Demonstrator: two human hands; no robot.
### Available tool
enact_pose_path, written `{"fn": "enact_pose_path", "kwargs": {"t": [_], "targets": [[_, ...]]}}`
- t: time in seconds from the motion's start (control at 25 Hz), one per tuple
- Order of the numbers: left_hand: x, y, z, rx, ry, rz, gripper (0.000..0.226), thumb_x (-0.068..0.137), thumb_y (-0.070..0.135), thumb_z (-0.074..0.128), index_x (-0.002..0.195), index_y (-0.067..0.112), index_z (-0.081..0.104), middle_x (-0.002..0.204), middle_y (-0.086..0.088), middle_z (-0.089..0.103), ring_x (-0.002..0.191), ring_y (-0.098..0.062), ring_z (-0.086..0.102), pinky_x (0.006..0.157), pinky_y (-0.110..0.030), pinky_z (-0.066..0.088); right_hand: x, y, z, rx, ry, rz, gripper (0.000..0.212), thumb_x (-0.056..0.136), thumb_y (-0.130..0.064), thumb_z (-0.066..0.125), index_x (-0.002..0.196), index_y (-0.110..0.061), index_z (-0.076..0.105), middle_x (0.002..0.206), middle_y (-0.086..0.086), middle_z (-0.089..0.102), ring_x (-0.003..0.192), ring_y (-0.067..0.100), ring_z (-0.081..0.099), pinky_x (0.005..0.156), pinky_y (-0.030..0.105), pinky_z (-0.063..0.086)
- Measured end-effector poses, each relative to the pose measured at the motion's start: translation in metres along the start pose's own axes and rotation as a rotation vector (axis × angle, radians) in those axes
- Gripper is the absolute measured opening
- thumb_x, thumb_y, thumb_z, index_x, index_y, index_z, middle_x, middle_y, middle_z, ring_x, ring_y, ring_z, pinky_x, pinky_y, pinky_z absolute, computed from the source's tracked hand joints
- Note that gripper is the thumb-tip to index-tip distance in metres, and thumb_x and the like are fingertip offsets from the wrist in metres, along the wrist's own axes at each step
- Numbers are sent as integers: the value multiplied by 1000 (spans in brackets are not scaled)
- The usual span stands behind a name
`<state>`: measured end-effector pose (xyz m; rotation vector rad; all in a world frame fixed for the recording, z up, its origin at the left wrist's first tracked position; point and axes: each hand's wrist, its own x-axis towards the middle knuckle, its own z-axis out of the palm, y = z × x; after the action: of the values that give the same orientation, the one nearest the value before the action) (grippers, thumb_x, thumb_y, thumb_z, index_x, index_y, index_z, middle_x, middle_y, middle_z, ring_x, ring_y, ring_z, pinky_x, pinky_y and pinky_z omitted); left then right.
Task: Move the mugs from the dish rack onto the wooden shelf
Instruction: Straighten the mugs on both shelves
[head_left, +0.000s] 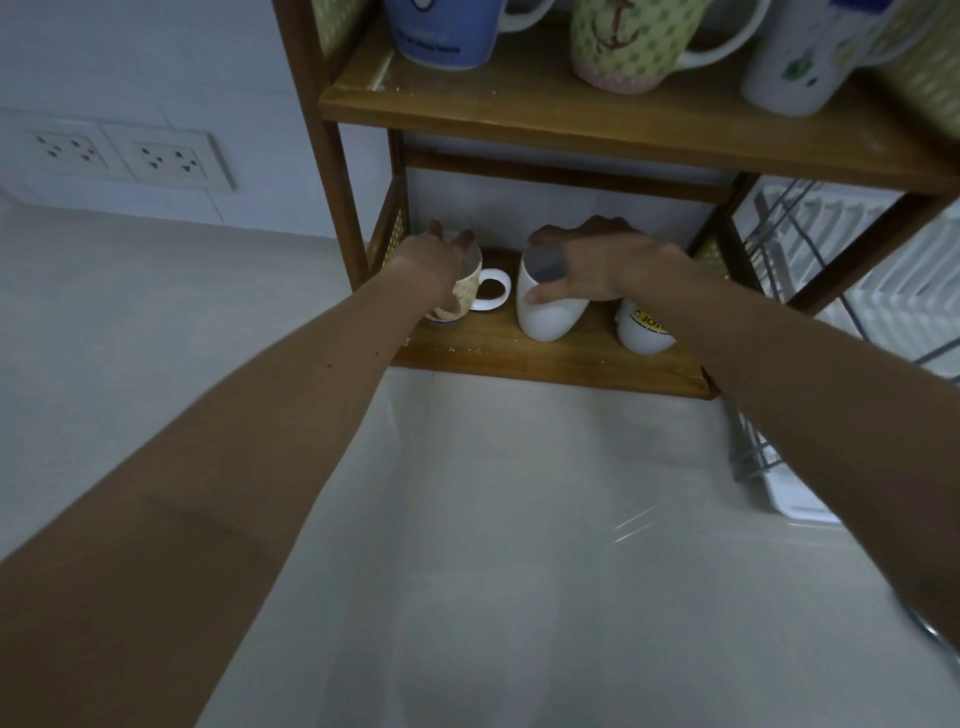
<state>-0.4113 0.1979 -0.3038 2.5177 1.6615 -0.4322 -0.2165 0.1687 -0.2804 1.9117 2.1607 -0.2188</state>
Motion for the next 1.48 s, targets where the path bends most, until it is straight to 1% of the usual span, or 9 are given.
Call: {"fn": "enact_pose_path", "kwargs": {"t": [0.12, 0.28, 0.48, 0.72, 0.84, 1.04, 1.16, 1.28, 1.48], "targets": [[-2, 0, -3, 18, -21, 42, 93, 81, 29, 75, 151, 16, 15, 152, -22, 23, 132, -44, 41, 103, -52, 43, 1, -9, -3, 13, 27, 65, 81, 76, -77, 46, 136, -23, 37, 118, 15, 55, 69, 18, 50, 63, 31, 41], [-2, -1, -2, 1, -18, 33, 90, 81, 29, 74, 150, 17, 17, 153, -22, 24, 131, -45, 41, 102, -53, 44, 4, -7, -14, -11, -145, 53, 86, 75, -69, 57, 146, -40, 17, 143, 11, 39, 111, 31, 52, 78, 37, 48], [-1, 1, 0, 3, 11, 11, 91, 80, 33, 74, 150, 19, 17, 151, -21, 28, 129, -43, 44, 99, -52, 47, 5, -8, -9, 126, -84, 117, 89, 67, -71, 63, 142, -38, 28, 124, 10, 54, 67, 19, 62, 55, 27, 52], [-3, 2, 1, -7, 19, -4, 89, 81, 32, 73, 150, 20, 17, 151, -22, 27, 128, -44, 45, 97, -51, 48, 11, -3, 9, 148, 25, 111, 86, 68, -73, 60, 140, -35, 32, 121, 11, 54, 66, 16, 52, 46, 24, 36], [-3, 2, 1, 8, 16, -9, 89, 82, 32, 72, 150, 19, 17, 151, -22, 27, 126, -44, 47, 96, -51, 49, 13, 0, 1, 178, -86, 76, 83, 72, -57, 68, 141, -41, 25, 129, 11, 43, 92, 28, 56, 66, 34, 53], [-3, 2, 1, 13, 6, -4, 91, 83, 33, 71, 151, 21, 13, 153, -22, 24, 127, -45, 46, 96, -51, 49, 8, 13, -8, 190, -198, -119, 68, 68, 0, 68, 122, -35, 46, 130, 7, 38, 115, 31, 42, 81, 41, 46], [-4, 0, -2, 12, -14, 3, 92, 81, 34, 73, 151, 20, 14, 151, -22, 27, 127, -44, 45, 97, -51, 49, 3, 16, -2, 371, -45, -33, 58, 78, -27, 69, 128, -36, 42, 136, 8, 39, 121, 30, 41, 81, 36, 37], [-4, 1, -6, 16, 0, 15, 91, 78, 41, 74, 148, 19, 20, 142, -20, 41, 123, -41, 50, 94, -47, 51, 6, 12, 7, 185, 26, 134, 76, 78, -58, 62, 140, -28, 30, 135, 15, 46, 114, 34, 48, 75, 33, 37], [-3, 3, -14, 137, 5, -87, 86, 76, 73, 53, 131, 8, 49, 117, -14, 61, 105, -29, 61, 70, -35, 46, 7, 12, -2, 138, -78, 119, 81, 76, -49, 68, 142, -29, 27, 134, 15, 46, 104, 30, 48, 70, 33, 37]]}}
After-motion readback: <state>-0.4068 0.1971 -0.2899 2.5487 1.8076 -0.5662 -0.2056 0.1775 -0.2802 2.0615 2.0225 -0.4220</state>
